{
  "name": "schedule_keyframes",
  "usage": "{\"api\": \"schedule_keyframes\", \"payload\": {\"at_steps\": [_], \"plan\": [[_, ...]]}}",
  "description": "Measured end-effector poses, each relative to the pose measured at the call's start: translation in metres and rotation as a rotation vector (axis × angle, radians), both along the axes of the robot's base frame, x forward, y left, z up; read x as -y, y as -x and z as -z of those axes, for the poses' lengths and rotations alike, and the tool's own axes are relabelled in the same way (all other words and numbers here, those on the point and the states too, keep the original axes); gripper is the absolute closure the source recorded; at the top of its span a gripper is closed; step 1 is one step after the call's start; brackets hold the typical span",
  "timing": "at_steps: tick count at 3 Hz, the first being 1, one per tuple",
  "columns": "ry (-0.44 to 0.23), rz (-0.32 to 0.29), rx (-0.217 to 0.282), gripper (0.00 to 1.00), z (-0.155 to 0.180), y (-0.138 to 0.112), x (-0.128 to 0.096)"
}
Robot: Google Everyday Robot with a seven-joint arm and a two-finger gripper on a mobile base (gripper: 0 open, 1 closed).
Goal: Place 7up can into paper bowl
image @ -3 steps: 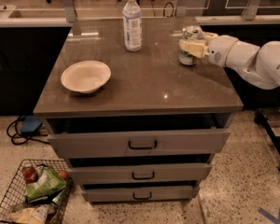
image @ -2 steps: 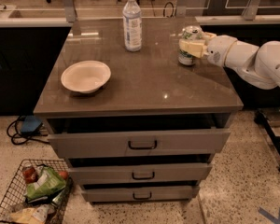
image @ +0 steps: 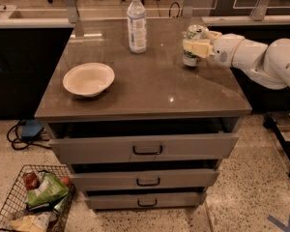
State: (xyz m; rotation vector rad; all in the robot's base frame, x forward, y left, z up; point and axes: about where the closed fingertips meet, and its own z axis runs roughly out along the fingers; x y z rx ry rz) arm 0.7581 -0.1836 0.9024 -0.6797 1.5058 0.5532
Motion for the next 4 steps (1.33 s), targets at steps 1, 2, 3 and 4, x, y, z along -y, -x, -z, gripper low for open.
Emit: {"api": "schedule_keyframes", "payload": {"at_steps": [1,2,3,4], "plan": [[0.007,-0.042,0.030,1.00,-0.020,0.024,-0.016],[0.032,-0.084,0.074,1.00,-0.042,0.059,-0.041],[0.050,-0.149,0.085,1.00,-0.049,0.093,-0.086],[0.085,-0.267,0.069,1.00,-0.046,0.129,-0.150]]}}
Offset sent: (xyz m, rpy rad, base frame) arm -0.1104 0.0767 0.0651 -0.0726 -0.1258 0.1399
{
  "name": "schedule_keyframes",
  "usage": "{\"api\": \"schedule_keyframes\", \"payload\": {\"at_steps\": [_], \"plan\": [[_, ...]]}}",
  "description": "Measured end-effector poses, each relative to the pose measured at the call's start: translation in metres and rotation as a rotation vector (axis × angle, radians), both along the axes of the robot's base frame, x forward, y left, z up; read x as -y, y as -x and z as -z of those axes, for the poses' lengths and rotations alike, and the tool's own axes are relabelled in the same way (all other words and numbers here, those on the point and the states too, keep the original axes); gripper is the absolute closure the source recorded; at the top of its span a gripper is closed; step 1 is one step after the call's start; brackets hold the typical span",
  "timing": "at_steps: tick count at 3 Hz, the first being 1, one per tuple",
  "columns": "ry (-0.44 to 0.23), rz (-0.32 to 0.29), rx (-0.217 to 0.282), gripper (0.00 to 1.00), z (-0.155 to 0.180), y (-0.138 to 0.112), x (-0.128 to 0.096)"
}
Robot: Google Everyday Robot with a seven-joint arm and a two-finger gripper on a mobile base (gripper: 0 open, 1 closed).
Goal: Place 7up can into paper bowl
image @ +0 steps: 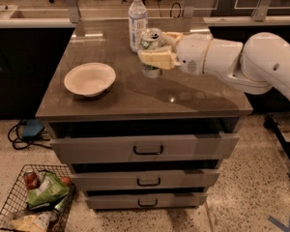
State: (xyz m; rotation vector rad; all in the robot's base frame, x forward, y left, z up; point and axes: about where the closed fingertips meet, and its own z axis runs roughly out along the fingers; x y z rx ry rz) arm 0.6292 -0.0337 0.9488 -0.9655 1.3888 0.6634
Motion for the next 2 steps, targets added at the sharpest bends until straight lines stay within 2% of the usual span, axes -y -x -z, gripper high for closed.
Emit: {"api": "schedule_keyframes", "payload": {"at_steps": [1,2], "plan": [[0.012,-0.097,-0.017,1.00,0.003,0.013,-0.048],[0.028,-0.200,-0.010,1.00,-0.005,0.024,-0.103]]}}
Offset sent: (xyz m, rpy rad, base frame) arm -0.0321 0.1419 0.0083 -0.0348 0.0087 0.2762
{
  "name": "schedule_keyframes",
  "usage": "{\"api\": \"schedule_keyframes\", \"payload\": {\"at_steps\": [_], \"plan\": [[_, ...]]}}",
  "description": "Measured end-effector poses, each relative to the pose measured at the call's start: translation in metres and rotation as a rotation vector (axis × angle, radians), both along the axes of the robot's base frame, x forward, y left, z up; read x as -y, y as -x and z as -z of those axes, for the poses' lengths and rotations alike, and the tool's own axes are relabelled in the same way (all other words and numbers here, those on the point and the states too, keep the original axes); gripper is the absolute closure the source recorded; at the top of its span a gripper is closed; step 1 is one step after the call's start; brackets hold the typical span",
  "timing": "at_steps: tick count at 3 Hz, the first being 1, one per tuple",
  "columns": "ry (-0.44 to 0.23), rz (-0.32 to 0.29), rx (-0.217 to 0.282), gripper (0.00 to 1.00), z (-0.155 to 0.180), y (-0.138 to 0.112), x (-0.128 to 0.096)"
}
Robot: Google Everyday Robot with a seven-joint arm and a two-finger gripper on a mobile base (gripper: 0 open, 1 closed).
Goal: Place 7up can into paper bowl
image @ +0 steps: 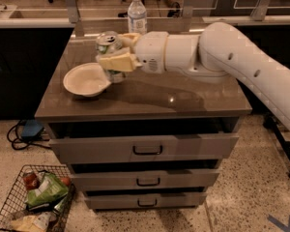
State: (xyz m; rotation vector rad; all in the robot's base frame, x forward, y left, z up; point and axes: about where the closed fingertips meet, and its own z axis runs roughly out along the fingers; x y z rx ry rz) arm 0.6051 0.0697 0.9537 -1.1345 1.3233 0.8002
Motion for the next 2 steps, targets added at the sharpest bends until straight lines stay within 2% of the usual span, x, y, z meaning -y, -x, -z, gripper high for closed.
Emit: {"api": "schedule_keyframes", "payload": {"at_steps": [1,2], "plan": [[0.011,-0.056,0.013,1.00,-0.008,0.005,-0.031],[0.011,-0.100,0.001,1.00,-0.008,-0.005,-0.055]]}}
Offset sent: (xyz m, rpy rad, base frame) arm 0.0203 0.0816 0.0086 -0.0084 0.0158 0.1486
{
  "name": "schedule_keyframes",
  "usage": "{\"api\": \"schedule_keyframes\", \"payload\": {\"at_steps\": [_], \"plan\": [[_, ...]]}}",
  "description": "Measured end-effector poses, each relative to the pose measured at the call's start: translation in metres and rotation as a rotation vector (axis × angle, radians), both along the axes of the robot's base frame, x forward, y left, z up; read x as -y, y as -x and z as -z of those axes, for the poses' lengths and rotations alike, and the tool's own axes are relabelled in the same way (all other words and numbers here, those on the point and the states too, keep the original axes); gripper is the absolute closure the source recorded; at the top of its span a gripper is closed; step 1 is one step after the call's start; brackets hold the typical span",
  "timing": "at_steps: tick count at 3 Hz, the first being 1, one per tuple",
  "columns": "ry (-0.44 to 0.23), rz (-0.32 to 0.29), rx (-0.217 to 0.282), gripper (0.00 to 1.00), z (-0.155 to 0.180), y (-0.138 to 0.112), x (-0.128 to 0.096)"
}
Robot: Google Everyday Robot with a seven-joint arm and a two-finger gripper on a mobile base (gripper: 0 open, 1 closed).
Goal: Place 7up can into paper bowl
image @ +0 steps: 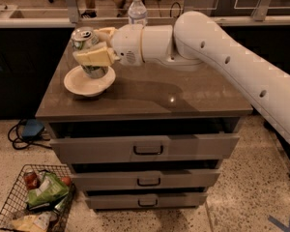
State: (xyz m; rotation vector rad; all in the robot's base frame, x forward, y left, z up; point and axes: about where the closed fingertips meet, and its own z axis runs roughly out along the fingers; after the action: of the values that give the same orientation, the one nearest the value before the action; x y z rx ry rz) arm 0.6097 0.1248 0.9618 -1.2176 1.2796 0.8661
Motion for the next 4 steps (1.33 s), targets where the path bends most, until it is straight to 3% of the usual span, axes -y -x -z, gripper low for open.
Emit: {"api": "schedule_keyframes", "payload": {"at_steps": [2,4], "plan": [[-0.017,-0.065,-0.075,1.00,0.017,-0.030,-0.031],[-0.035,-0.045,-0.128,1.00,0.045,-0.046,-0.020]]}}
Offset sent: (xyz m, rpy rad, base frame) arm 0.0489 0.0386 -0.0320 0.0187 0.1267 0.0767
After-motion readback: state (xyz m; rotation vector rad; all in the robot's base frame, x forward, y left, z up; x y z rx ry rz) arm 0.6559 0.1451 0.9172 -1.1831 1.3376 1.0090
